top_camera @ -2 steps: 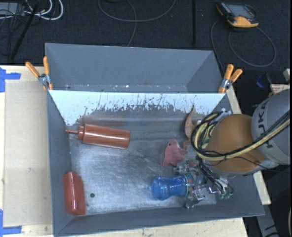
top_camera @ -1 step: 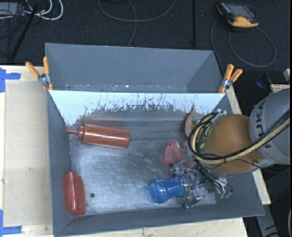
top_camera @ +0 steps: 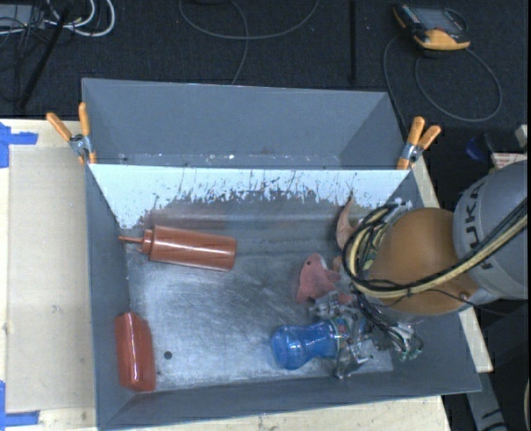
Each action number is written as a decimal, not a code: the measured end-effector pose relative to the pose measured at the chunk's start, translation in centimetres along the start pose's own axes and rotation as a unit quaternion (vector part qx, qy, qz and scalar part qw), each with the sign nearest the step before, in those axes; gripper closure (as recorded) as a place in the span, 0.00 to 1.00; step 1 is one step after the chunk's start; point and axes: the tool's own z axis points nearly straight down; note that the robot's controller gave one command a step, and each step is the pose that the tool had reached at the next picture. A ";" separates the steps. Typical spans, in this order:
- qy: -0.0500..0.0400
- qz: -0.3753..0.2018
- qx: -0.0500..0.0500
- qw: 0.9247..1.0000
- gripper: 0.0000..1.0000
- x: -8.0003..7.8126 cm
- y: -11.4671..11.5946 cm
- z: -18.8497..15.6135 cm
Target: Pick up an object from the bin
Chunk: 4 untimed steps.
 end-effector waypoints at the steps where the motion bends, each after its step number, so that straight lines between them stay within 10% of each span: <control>1: 0.002 0.000 -0.001 1.000 1.00 0.0 0.0 -0.1; 4: 0.015 -0.001 -0.007 1.000 1.00 0.1 0.2 -4.5</control>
Offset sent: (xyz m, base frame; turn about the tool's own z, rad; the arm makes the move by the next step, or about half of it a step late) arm 0.0000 0.0000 0.0861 0.0002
